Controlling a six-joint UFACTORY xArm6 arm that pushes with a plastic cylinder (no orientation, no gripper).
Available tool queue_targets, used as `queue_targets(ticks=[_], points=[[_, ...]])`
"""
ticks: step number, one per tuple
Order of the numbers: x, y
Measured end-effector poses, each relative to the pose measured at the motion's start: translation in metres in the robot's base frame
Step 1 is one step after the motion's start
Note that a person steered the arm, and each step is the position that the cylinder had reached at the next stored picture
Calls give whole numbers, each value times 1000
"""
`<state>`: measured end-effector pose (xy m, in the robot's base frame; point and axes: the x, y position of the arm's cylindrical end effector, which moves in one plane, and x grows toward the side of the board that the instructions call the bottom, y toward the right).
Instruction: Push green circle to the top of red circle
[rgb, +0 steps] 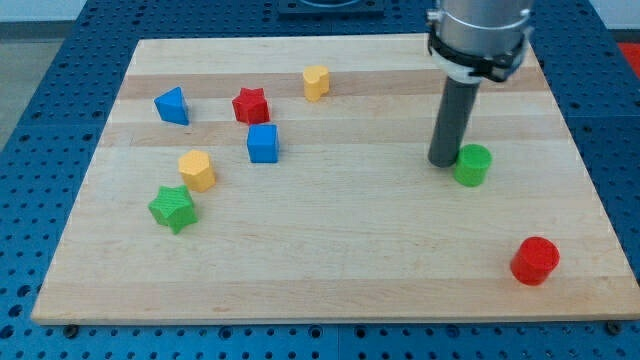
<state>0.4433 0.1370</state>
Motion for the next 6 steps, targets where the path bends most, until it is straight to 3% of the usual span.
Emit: queue_targets(ticks=[2, 6], points=[[-17, 7], [31, 39]])
